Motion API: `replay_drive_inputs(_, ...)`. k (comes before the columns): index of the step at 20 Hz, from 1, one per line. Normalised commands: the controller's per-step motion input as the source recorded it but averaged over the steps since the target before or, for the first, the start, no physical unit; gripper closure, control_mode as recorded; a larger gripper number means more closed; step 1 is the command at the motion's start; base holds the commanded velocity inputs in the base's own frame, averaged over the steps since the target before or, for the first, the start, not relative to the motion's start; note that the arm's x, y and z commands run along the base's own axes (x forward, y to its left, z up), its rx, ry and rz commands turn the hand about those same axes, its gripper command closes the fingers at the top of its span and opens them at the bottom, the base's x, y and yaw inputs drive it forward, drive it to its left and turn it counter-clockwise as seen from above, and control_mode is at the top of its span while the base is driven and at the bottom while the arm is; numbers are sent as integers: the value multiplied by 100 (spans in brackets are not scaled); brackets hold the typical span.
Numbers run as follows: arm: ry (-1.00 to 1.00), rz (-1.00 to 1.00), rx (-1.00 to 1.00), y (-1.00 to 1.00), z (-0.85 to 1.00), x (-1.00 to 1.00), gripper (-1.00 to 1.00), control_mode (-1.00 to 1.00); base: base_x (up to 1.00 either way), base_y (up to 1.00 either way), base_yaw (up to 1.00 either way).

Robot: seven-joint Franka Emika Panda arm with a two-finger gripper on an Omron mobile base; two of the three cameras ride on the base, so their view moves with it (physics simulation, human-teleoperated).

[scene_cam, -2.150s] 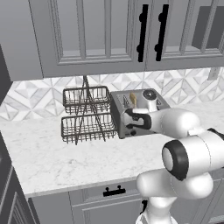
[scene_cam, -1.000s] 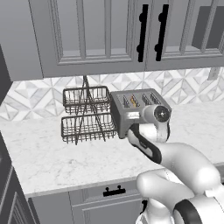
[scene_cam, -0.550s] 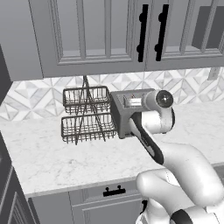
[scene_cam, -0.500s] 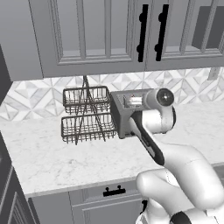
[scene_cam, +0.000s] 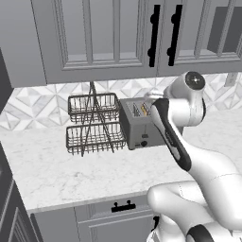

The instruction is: Start the toaster. Once the lever pops up, take the bread to the plate on the dining counter.

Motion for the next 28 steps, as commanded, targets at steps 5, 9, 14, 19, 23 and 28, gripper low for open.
replay_drive_inputs(5, 0, 0, 2, 0, 0, -11, -100, -100, 0, 0, 0)
replay_drive_inputs(9, 0, 0, 0, 0, 0, 0, -100, -100, 0, 0, 0)
replay_drive_inputs(14, 0, 0, 0, 0, 0, 0, -100, -100, 0, 0, 0)
replay_drive_inputs(19, 0, 0, 0, 0, 0, 0, -100, -100, 0, 0, 0)
replay_drive_inputs(23, 0, 0, 0, 0, 0, 0, -100, -100, 0, 0, 0)
replay_drive_inputs(28, 0, 0, 0, 0, 0, 0, -100, -100, 0, 0, 0)
